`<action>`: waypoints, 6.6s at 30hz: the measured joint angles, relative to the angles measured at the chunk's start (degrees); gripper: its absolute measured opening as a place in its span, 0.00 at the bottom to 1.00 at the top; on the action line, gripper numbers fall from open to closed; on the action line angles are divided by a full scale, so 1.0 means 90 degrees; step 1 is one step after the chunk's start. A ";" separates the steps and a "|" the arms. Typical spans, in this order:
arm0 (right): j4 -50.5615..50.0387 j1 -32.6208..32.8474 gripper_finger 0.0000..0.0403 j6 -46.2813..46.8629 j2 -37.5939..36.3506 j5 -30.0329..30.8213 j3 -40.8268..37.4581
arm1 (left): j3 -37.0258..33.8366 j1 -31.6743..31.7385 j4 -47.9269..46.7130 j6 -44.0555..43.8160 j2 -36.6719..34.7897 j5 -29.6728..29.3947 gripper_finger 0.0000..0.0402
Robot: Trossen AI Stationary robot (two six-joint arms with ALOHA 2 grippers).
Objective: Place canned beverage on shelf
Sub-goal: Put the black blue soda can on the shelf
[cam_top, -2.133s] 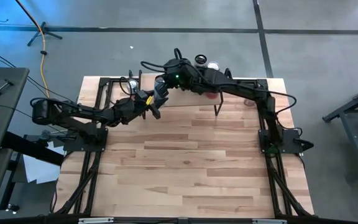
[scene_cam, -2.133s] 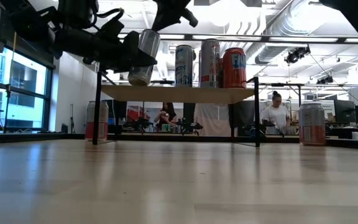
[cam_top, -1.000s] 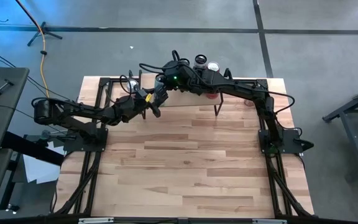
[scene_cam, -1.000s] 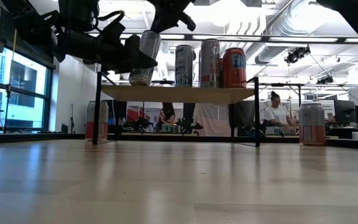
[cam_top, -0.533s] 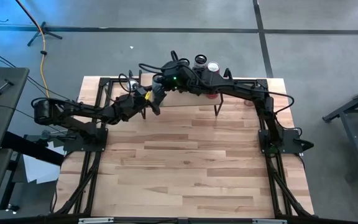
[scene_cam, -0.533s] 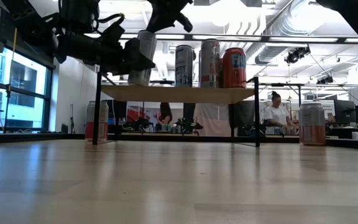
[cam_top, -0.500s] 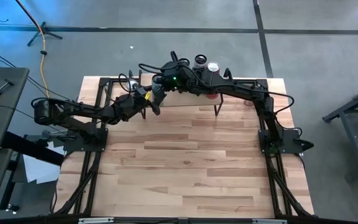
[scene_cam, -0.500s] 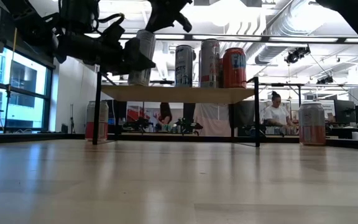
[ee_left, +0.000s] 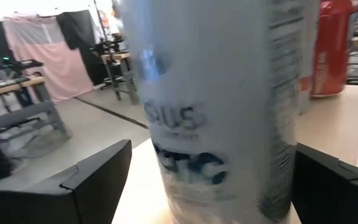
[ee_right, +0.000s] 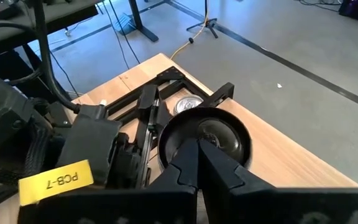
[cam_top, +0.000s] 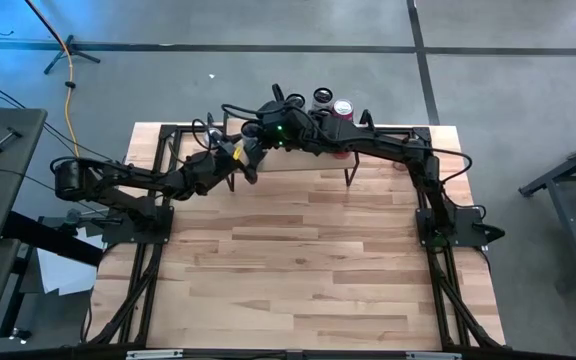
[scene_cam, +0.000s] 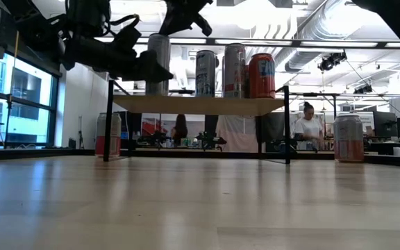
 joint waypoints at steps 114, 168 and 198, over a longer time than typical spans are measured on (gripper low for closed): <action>0.1171 0.1372 0.00 0.1455 -0.6679 -0.0669 -0.7071 | 0.2719 0.5120 -0.4417 -0.2251 -0.0889 0.9503 0.87; 0.1332 0.1370 0.00 0.1727 -0.6062 -0.1118 -0.7066 | 0.2683 0.3806 -0.4430 -0.0040 -0.0369 0.9373 0.65; 0.1324 0.1370 0.00 0.1159 -0.6062 -0.0661 -0.7066 | 0.2707 0.0025 -0.4248 -0.2636 -0.1067 -0.1008 0.51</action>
